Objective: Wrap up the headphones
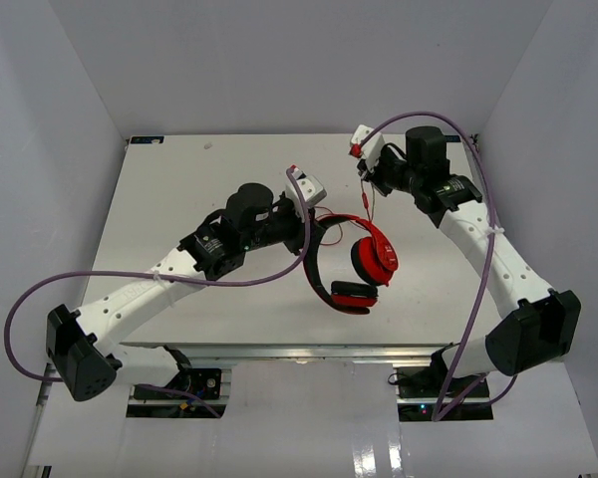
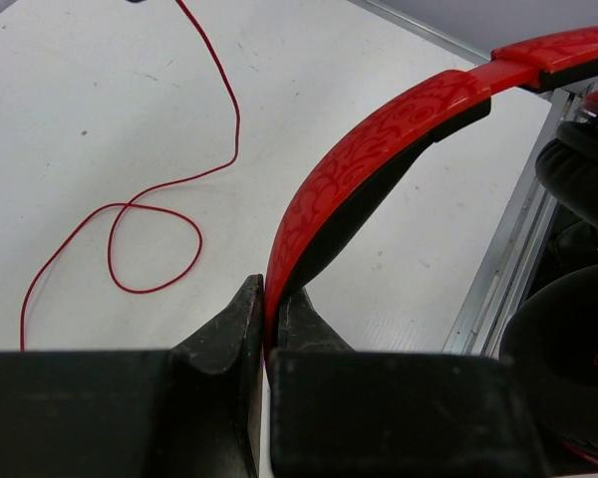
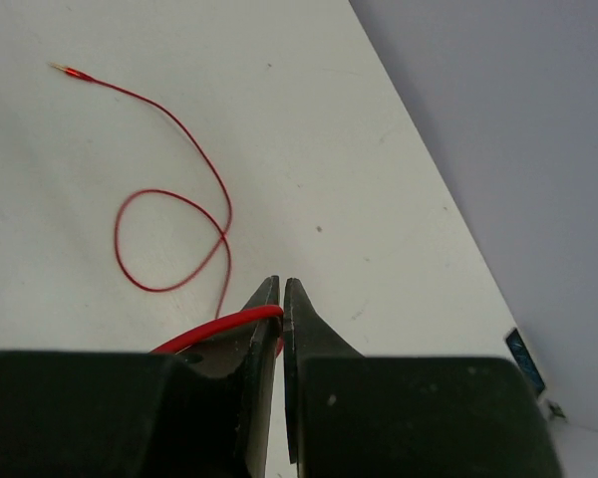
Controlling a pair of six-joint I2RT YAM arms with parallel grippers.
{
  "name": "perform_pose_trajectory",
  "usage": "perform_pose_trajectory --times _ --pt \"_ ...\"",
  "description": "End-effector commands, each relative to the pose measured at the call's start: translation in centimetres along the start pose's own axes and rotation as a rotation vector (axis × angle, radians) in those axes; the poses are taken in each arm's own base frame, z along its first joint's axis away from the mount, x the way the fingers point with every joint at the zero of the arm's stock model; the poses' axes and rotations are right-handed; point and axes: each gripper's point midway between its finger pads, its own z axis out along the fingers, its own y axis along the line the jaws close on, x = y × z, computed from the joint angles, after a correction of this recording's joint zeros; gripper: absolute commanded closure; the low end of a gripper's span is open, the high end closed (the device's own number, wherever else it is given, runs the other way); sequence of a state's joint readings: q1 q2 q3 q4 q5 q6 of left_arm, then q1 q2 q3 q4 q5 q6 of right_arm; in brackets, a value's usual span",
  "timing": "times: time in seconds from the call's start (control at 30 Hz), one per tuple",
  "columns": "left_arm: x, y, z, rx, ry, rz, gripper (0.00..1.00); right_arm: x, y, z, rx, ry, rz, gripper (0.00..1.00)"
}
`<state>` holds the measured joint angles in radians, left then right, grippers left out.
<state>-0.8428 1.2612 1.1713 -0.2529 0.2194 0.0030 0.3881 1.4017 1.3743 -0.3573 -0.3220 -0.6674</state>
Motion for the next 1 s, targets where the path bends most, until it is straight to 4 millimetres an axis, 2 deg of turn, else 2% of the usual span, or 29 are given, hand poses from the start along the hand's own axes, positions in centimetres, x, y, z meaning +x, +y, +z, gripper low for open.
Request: perform_pose_trajectory --times 0.0,0.1,0.27,0.4,0.57,0.67,0.77,0.83,0.97 --pt "-6.2 -2.1 -2.4 0.060 -0.191 -0.030 1.00 -0.7 2.3 -0.2 -0.150 -0.119 0.127 0.92" --pt "-8.1 -1.6 -2.8 0.023 -0.241 -0.070 1.00 -1.3 5.6 -0.5 -0.323 -0.198 0.203 0.92" --pt "-11.6 -0.5 -3.2 -0.045 -0.322 -0.153 1.00 -3.1 9.5 -1.4 -0.569 -0.310 0.340 0.89" --pt "-14.1 -0.1 -3.4 -0.073 -0.357 -0.208 1.00 -4.7 10.9 -2.1 -0.724 -0.392 0.441 0.82" --pt "-15.7 0.5 -3.8 -0.109 -0.361 -0.259 1.00 -5.8 11.5 -2.0 -0.785 -0.468 0.521 0.67" --pt "-16.8 1.0 -4.5 -0.147 -0.379 -0.283 1.00 -5.8 12.3 -1.3 -0.807 -0.472 0.529 0.63" --pt "-18.1 1.5 -5.3 -0.179 -0.403 -0.307 1.00 -4.9 13.7 -0.7 -0.831 -0.467 0.548 0.59" --pt "-18.6 1.7 -5.7 -0.197 -0.416 -0.323 1.00 -5.1 14.4 -0.8 -0.853 -0.491 0.540 0.58" --pt "-20.2 2.8 -7.0 -0.260 -0.471 -0.371 1.00 -4.1 16.7 -1.0 -0.894 -0.493 0.539 0.57"
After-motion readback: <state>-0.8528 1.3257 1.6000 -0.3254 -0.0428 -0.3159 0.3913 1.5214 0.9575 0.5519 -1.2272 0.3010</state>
